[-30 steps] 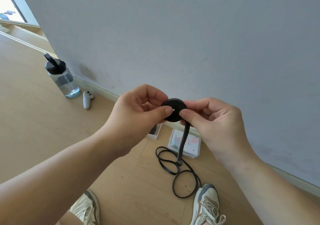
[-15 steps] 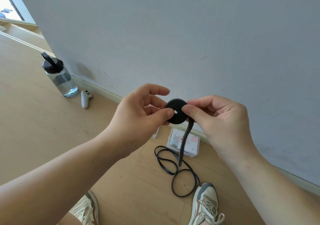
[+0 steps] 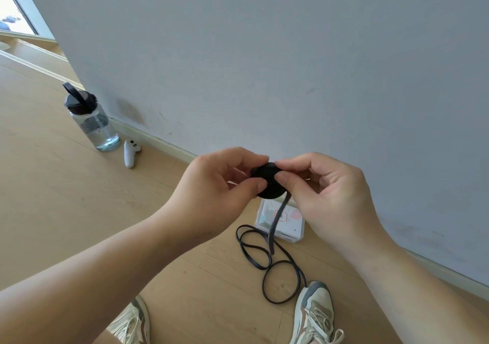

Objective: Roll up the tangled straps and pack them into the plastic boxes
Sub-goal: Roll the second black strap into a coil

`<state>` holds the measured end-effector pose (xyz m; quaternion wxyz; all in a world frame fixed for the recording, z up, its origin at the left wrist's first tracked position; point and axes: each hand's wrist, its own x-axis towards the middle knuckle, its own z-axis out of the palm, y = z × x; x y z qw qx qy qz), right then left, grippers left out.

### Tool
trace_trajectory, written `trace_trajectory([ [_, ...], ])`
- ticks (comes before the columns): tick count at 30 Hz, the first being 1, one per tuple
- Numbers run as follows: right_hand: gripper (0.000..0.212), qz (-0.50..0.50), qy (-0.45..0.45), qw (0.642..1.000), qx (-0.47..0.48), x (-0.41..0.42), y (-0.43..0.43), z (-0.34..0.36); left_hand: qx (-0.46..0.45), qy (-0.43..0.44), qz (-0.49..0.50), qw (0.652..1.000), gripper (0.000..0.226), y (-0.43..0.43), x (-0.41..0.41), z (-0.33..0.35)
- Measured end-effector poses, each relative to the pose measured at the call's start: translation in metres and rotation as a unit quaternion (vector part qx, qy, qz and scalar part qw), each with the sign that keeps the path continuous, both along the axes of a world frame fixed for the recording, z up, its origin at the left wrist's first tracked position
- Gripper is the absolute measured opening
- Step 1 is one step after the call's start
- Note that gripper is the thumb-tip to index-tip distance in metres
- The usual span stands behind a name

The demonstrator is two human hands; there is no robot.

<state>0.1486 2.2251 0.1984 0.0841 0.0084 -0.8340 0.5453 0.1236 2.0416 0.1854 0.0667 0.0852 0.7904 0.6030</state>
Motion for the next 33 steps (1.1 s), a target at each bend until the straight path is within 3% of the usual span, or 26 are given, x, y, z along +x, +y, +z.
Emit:
trace_trajectory([
  [4, 0.023, -0.029, 0.005, 0.999, -0.043, -0.003, 0.001, 0.001, 0.182, -0.107, 0.036, 0.977, 0.020, 0.001, -0.002, -0.003],
  [6, 0.023, -0.026, 0.005, 0.998, -0.051, -0.003, 0.000, 0.000, 0.217, -0.133, 0.037, 0.966, 0.018, 0.003, 0.000, -0.002],
  [8, 0.026, -0.025, 0.010, 0.999, -0.033, -0.003, -0.001, -0.001, 0.172, -0.121, 0.032, 0.977, 0.016, 0.004, 0.002, -0.002],
  [11, 0.030, -0.024, 0.011, 1.000, 0.001, -0.003, -0.001, -0.003, -0.002, -0.016, 0.010, 1.000, 0.023, 0.003, 0.002, -0.004],
  [13, 0.031, -0.014, 0.021, 0.999, 0.025, -0.003, 0.000, -0.002, -0.035, 0.047, -0.006, 0.998, 0.033, 0.002, 0.002, -0.002],
  [16, 0.029, 0.009, 0.056, 0.997, 0.057, -0.003, 0.000, -0.002, -0.044, 0.068, -0.016, 0.997, 0.026, 0.001, 0.002, 0.001],
  [21, 0.027, 0.008, 0.031, 0.999, 0.032, -0.002, -0.003, -0.004, -0.062, -0.019, -0.017, 0.998, 0.017, -0.004, -0.005, 0.006],
  [29, 0.027, -0.019, 0.027, 0.999, -0.041, -0.002, -0.002, 0.002, 0.090, -0.084, 0.006, 0.992, 0.014, -0.005, -0.008, 0.006],
  [31, 0.029, -0.018, 0.023, 0.999, -0.039, -0.003, -0.002, 0.003, 0.055, -0.048, 0.000, 0.997, 0.018, -0.005, -0.006, 0.004],
  [33, 0.033, -0.003, 0.019, 1.000, -0.008, -0.002, -0.004, 0.002, -0.036, 0.051, -0.024, 0.998, 0.025, -0.005, -0.002, 0.005],
])
